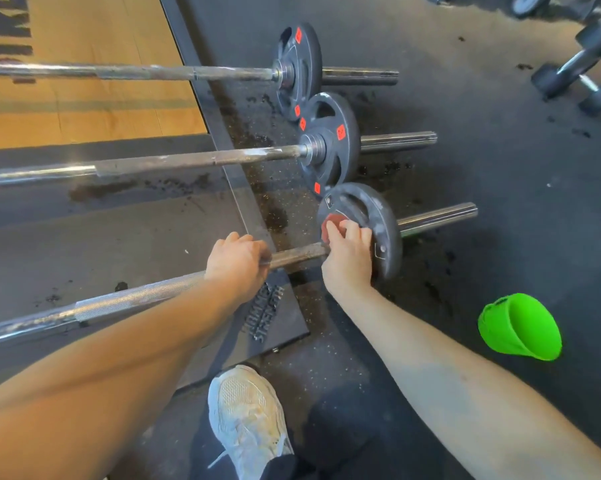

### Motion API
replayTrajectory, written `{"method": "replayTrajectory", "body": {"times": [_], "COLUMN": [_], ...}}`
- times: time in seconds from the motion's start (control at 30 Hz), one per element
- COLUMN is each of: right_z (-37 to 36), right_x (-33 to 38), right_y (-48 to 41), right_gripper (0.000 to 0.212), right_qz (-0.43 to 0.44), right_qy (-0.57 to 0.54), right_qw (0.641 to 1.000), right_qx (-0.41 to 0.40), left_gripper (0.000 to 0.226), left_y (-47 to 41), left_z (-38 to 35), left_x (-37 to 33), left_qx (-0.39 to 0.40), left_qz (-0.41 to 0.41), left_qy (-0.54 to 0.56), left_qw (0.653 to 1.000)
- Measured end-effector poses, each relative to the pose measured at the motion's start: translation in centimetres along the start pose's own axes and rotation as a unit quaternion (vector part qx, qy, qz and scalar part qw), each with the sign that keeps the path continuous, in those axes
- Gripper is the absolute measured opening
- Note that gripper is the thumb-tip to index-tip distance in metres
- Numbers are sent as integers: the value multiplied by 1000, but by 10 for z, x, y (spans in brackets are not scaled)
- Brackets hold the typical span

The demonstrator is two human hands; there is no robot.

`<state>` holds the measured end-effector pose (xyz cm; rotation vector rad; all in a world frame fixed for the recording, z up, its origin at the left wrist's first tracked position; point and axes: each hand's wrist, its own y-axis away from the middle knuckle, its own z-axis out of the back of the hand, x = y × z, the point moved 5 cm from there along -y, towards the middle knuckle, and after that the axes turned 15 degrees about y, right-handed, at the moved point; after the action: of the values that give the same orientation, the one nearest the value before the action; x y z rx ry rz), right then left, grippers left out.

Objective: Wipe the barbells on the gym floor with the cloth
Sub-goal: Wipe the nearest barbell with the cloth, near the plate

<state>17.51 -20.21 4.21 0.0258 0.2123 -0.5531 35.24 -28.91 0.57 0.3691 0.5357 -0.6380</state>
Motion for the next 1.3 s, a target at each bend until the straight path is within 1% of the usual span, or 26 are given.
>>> {"method": "replayTrajectory", "body": {"times": [0.03, 0.1, 0.17, 0.23, 0.3, 0.4, 0.5, 0.63, 0.7, 0.77, 0.8, 0.87, 0.9, 0.93, 1.0, 1.03, 1.1, 1.13, 1.17, 1.2, 1.27, 1.3], "right_z": [-13, -37, -52, -61, -69, -76, -85, -83, -79, -75, -74, -67, -62, -51, -22, -3, 29, 36, 39, 35, 21, 18], "right_x": [-4, -5, 1, 5, 10, 11, 5, 6, 10, 10, 8, 2, -1, -6, -17, -20, -17, -12, -4, 2, 14, 21], "right_y": [13, 32, 42, 46, 53, 65, 63, 67, 69, 70, 70, 77, 80, 81, 67, 52, 15, -2, -16, -28, -40, -44], "right_gripper": [67, 75, 77, 74, 69, 62, 61, 68, 71, 70, 66, 51, 45, 45, 50, 51, 53, 55, 56, 53, 39, 32], "right_qz": [-34, -102, -169, -220, -237, -234, -234, -245, -250, -253, -261, -283, -286, -274, -227, -186, -77, -20, 28, 52, 63, 71], "right_qy": [-44, -133, -227, -303, -352, -428, -449, -469, -467, -453, -457, -502, -515, -503, -439, -403, -293, -216, -140, -74, 17, 36], "right_qw": [998, 984, 956, 925, 904, 872, 862, 848, 848, 854, 849, 811, 799, 811, 867, 895, 953, 976, 989, 993, 985, 980], "right_qx": [-27, -63, -71, -69, -61, -43, -19, 2, 15, 34, 52, 102, 123, 120, 70, 41, -2, 2, 28, 74, 162, 183], "left_gripper": [20, 20, 23, 24, 25, 25, 26, 25, 24, 24, 24, 24, 24, 25, 26, 26, 27, 27, 26, 26, 27, 26], "left_y": [0, -1, -2, -3, -2, -2, -3, -3, -2, -2, -2, -1, -1, 0, 1, 1, 3, 4, 4, 5, 5, 5], "left_z": [-1, -3, -4, -5, -5, -5, -5, -4, -3, -2, -2, -1, -2, -3, -4, -5, -5, -4, -3, -1, 0, 1], "left_x": [0, 2, 5, 5, 5, 4, 5, 2, 1, 0, 0, 0, 0, 0, 0, 1, 0, -1, -1, -1, 0, 0], "left_qx": [-2, -5, -4, -2, 2, 3, 5, 1, 0, 1, 2, 6, 8, 8, 1, -4, -2, 0, -1, -3, -5, -5], "left_qz": [8, 16, 21, 25, 28, 30, 34, 34, 37, 42, 45, 49, 50, 49, 40, 38, 42, 43, 44, 45, 44, 42], "left_qy": [8, 17, 21, 28, 35, 40, 43, 43, 42, 42, 41, 34, 33, 36, 46, 50, 47, 44, 43, 44, 48, 48], "left_qw": [1000, 1000, 1000, 999, 999, 999, 998, 999, 998, 998, 998, 998, 998, 998, 998, 998, 998, 998, 998, 998, 998, 998]}}
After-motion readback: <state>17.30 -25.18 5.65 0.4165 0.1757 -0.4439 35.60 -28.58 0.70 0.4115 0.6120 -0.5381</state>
